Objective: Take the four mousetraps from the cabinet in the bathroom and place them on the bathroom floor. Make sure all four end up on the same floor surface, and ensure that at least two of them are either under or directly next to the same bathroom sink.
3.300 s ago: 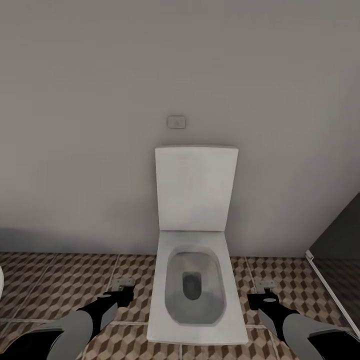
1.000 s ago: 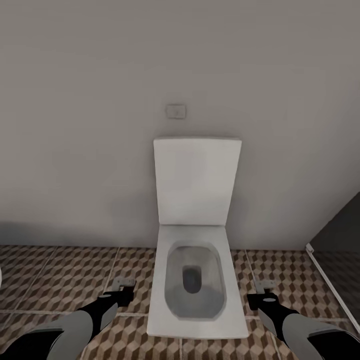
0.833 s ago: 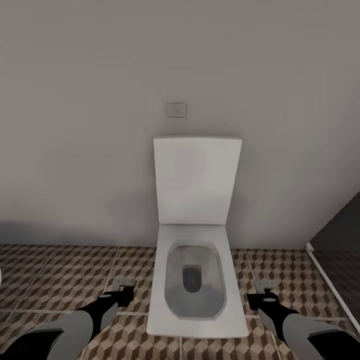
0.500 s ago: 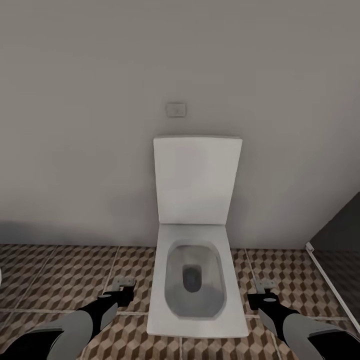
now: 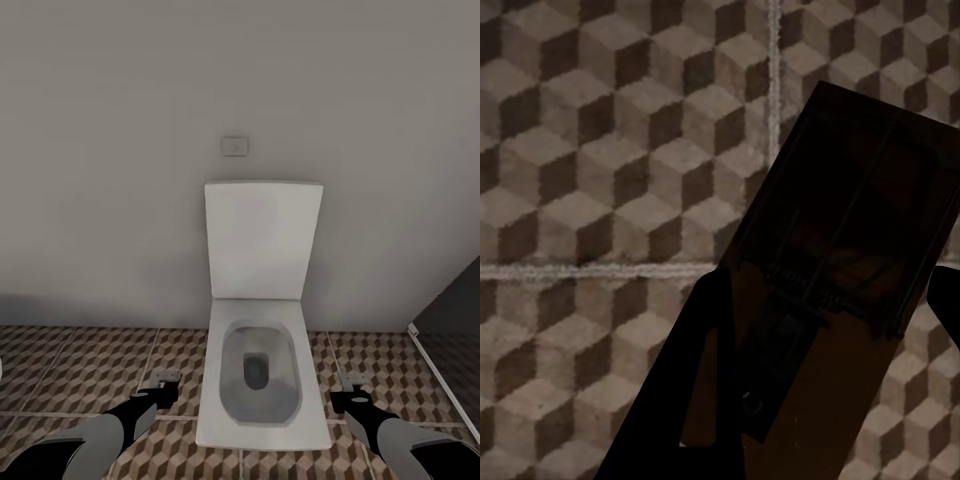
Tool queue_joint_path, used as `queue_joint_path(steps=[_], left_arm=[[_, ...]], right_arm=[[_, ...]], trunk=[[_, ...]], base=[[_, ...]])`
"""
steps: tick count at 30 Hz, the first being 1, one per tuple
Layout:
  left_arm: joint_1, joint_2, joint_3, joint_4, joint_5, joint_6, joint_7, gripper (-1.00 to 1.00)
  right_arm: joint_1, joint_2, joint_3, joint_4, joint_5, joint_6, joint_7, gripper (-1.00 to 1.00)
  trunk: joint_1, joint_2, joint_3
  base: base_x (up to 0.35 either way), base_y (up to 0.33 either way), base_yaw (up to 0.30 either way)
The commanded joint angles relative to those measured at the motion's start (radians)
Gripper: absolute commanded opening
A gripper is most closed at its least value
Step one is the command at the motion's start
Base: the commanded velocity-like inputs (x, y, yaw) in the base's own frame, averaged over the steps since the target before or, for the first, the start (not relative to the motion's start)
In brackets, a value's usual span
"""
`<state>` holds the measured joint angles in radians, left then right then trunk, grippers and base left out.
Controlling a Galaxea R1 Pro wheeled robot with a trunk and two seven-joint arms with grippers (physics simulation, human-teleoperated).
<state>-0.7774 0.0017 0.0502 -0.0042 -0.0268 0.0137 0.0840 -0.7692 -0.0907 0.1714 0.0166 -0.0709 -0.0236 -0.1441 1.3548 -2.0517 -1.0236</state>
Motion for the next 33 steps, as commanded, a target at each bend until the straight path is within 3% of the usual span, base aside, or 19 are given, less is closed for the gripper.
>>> queue_joint_path(steps=[1,33], left_arm=[[0.000,0.000,0.005,0.000,-0.005,0.002,0.005,-1.00],[0.000,0.000,0.005,0.000,-0.005,0.002,0.005,-1.00]], right_arm=[[-0.001,0.000,0.008,0.002,-0.007,-0.002,-0.002,-1.00],[-0.001,0.000,0.008,0.002,-0.007,-0.007,-0.009,-1.00]], trunk=[[0.000,0.000,-0.001],[0.000,0.000,-0.001]], base=[[0.000,0.000,0.000],[0.000,0.000,0.000]])
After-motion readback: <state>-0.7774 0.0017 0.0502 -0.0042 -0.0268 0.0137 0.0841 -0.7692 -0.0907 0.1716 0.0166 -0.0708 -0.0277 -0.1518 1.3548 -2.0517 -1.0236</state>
